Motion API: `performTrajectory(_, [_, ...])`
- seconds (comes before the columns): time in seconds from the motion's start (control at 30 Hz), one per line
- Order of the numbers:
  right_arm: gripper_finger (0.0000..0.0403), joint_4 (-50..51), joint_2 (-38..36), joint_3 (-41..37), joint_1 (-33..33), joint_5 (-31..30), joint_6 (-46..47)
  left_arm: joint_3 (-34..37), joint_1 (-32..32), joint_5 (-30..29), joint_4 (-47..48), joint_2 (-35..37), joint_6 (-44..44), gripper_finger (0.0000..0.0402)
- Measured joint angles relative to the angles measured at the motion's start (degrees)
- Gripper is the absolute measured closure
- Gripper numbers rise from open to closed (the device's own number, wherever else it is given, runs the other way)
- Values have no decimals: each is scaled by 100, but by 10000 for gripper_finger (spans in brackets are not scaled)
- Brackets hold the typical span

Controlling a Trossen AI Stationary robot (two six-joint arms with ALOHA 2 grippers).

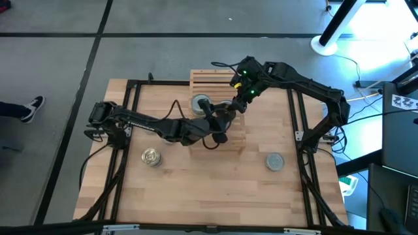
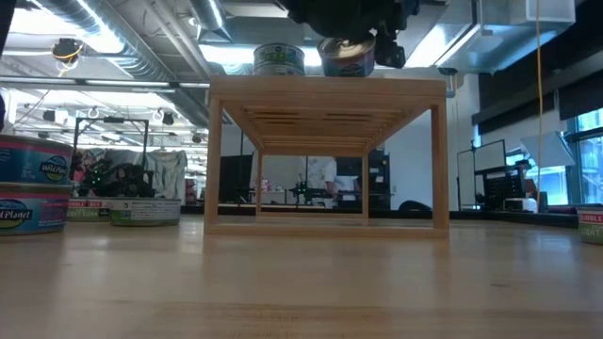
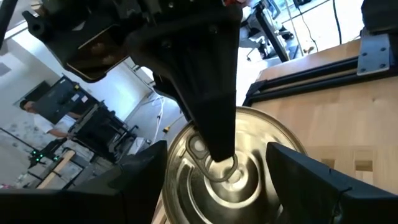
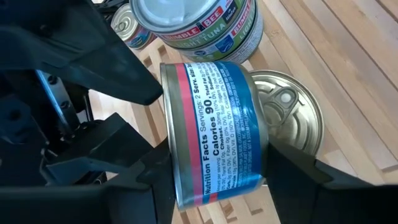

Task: Stack canned seafood by type on shelf
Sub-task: Stack the blue tuna can on top of the blue tuna can on the shelf

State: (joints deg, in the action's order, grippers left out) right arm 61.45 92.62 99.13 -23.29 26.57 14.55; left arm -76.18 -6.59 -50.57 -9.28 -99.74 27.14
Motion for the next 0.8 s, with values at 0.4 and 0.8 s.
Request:
performTrajectory(0.4, [173, -13, 0, 0, 0, -213, 14, 0, 4, 2, 142, 0, -15, 130])
performTrajectory(0.8, [160, 3, 0, 2, 0, -342, 17, 0, 111, 14, 140, 0, -15, 130])
